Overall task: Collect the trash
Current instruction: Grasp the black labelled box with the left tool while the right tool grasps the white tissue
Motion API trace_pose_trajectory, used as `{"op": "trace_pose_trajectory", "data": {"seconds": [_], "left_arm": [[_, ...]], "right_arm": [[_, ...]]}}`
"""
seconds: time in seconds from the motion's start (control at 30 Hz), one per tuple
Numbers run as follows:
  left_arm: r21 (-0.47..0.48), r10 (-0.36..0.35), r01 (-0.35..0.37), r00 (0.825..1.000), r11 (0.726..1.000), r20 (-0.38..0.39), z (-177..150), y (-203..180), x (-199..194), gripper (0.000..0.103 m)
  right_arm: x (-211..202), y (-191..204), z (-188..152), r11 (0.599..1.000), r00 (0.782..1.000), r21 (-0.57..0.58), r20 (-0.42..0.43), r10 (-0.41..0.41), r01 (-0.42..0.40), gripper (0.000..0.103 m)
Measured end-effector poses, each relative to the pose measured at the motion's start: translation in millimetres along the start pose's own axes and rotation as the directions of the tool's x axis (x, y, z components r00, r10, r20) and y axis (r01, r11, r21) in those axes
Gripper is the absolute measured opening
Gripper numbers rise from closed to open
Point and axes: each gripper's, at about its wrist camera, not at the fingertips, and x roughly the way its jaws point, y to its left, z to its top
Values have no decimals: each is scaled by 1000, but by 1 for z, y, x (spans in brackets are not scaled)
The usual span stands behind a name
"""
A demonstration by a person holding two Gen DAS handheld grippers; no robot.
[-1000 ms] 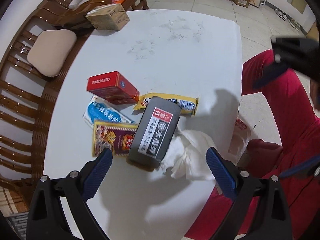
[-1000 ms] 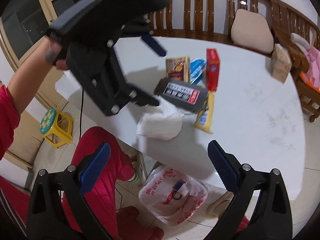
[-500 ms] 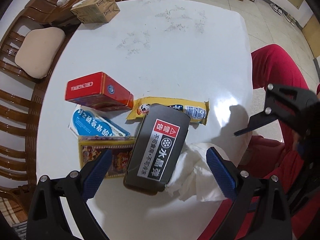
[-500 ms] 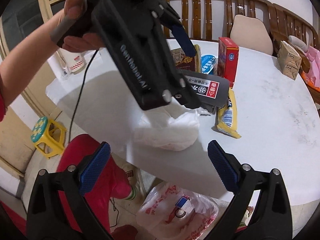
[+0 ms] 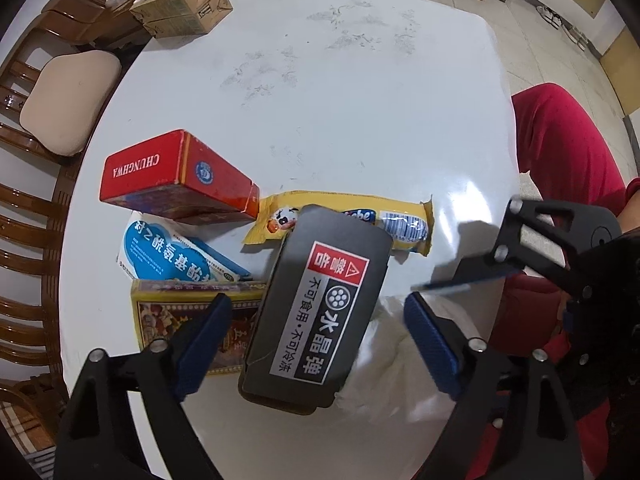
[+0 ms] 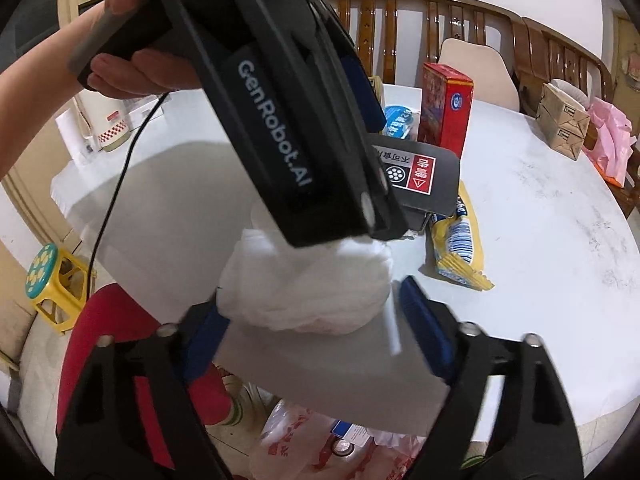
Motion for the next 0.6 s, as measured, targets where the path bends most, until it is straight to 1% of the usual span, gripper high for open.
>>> {"op": "trace_pose_trajectory", "data": {"seconds": [0.07, 0.13, 0.17, 0.2, 0.27, 0.3, 0.37, 0.4, 0.5, 0.6], "left_arm": [[-11, -3, 3, 1000, 1000, 0, 0, 2, 1, 78], [-22, -2, 2, 1000, 1000, 1, -1, 4, 1, 77], [-30, -2, 2, 1000, 1000, 1, -1, 5, 2, 77], [-37, -1, 1, 1000, 999, 3, -1, 5, 1, 76], [-57, 3, -2, 1000, 998, 10, -1, 6, 1, 73], [-67, 4, -4, 1000, 998, 10, 0, 6, 2, 69], [-93, 0, 1, 1000, 996, 8, 0, 9, 2, 63], [-112, 1, -1, 1000, 994, 6, 1, 10, 3, 62], [-150, 14, -13, 1000, 989, 6, 0, 9, 2, 61], [-174, 32, -30, 999, 984, 11, 0, 6, 0, 60]], "right_arm": [[2, 2, 1, 1000, 1000, -11, 3, -19, 19, 70], [2, 1, 0, 999, 1000, -12, 9, -30, 30, 66], [1, 1, 1, 999, 999, -10, 12, -35, 35, 62], [1, 0, 0, 999, 999, -2, 16, -34, 35, 55], [0, -2, 1, 999, 999, 5, 17, -36, 36, 52], [0, -2, 1, 999, 999, 3, 17, -48, 48, 46], [0, -4, 1, 999, 998, -1, 15, -54, 55, 42], [0, -5, 2, 999, 999, 0, 13, -53, 53, 37], [0, -5, 2, 999, 999, -4, 8, -51, 51, 31], [0, -4, 2, 999, 999, -7, 3, -53, 53, 29]]}}
